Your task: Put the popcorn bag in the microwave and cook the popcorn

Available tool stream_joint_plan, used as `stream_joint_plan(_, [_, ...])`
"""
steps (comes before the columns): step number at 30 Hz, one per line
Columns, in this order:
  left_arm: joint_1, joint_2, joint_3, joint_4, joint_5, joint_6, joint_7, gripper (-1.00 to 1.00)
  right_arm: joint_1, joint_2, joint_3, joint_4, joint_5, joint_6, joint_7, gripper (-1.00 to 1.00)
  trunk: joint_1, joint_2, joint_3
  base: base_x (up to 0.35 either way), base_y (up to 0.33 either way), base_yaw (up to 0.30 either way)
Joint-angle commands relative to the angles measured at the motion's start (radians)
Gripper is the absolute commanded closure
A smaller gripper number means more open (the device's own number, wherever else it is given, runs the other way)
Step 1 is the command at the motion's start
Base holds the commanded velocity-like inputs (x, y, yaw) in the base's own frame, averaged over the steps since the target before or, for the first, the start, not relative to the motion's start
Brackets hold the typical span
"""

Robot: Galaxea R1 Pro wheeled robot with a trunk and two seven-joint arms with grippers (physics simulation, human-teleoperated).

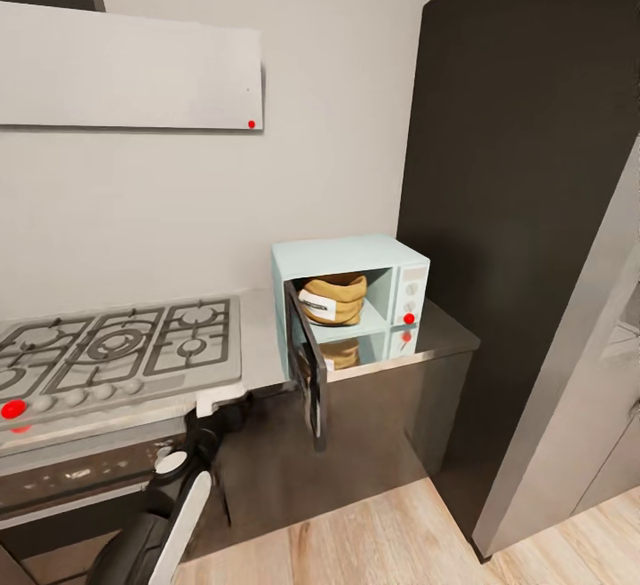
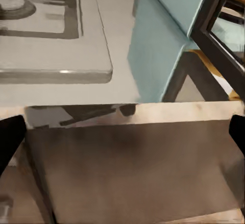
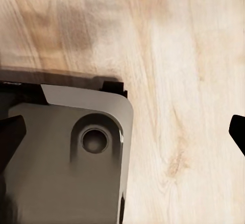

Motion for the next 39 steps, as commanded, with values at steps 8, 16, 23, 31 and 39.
stream_joint_plan(8, [-0.001, 0.087, 0.003, 0.012, 0.090, 0.003, -0.259, -1.00, -0.001, 0.001, -0.008, 0.003, 0.009, -0.011, 0.001, -1.00, 0.000, -0.001, -0.001, 0.000, 0.000, -0.001])
stream_joint_plan(16, [-0.001, 0.087, 0.003, 0.013, 0.091, 0.004, -0.267, -1.00, -0.001, 0.002, -0.008, 0.003, 0.009, -0.012, 0.001, -1.00, 0.000, -0.001, -0.001, 0.181, 0.064, 0.000])
stream_joint_plan(23, [-0.001, 0.086, -0.003, 0.013, 0.093, 0.008, -0.277, -1.00, -0.001, 0.002, -0.008, 0.003, 0.008, -0.009, 0.001, -1.00, 0.000, -0.001, 0.000, 0.031, 0.008, -0.138])
stream_joint_plan(31, [-0.001, 0.089, 0.000, 0.016, 0.094, -0.005, -0.402, -1.00, -0.001, 0.002, -0.007, 0.003, 0.009, -0.009, 0.001, -1.00, 0.000, -0.001, 0.003, 0.001, 0.000, -0.277])
stream_joint_plan(39, [-0.001, 0.083, 0.002, 0.029, 0.090, -0.012, -0.480, -1.00, -0.001, 0.001, -0.008, 0.003, 0.009, -0.010, 0.001, -1.00, 0.000, -0.001, 0.004, 0.000, 0.000, -0.280])
